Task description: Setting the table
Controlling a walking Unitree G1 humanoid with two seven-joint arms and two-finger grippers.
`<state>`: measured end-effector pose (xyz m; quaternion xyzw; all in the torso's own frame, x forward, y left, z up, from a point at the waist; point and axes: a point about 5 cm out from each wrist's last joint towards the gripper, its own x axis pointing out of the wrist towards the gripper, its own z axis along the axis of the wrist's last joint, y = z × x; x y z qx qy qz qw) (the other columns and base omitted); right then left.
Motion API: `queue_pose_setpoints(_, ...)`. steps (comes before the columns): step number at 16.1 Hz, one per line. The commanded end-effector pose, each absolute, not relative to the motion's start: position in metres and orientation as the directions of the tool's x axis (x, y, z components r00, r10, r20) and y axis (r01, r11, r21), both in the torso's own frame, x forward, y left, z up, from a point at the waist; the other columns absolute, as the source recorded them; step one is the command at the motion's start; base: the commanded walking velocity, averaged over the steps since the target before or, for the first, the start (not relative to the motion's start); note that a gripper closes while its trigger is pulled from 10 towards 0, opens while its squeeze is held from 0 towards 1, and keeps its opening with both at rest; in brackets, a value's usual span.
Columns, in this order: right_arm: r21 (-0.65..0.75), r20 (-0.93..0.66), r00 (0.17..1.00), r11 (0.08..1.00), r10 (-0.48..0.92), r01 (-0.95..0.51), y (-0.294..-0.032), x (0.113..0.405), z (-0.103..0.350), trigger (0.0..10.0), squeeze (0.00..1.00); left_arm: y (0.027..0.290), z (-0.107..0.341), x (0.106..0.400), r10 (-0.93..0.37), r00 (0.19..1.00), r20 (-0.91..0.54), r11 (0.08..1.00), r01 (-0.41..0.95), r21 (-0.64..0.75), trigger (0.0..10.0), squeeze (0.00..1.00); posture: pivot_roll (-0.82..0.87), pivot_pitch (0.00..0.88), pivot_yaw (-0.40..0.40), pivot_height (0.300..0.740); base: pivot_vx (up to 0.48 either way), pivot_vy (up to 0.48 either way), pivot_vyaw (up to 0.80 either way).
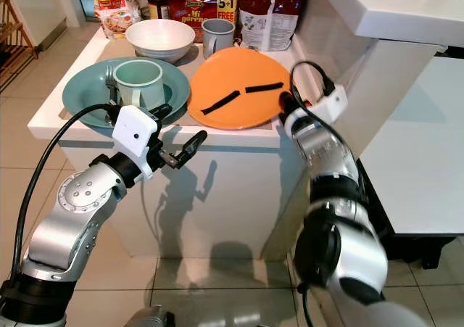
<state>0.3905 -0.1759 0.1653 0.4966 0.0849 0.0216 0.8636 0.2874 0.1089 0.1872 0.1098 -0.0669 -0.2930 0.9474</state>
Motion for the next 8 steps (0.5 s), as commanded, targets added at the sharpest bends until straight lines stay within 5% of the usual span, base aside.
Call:
queue_pose_setpoints(1, 0.87, -0.067, 0.995, 0.493, 0.079, 0.019, -0.188, 0.388, 0.179, 0.0, 0.0, 0.106, 0.193, 0.287, -0.572, 0.815, 0.093, 0.806, 0.537, 0.251, 10.0, 0.0, 0.11, 0.049, -0.04, 0.74, 0.0, 0.0, 0.0)
queue_pose_setpoints(8, 0.929, 0.054, 0.995, 0.362, 0.081, -0.08, -0.197, 0.342, 0.185, 0.0, 0.0, 0.106, 0.194, 0.284, -0.546, 0.828, 0.125, 0.83, 0.516, 0.211, 10.0, 0.0, 0.09, 0.063, -0.035, 0.74, 0.0, 0.0, 0.0)
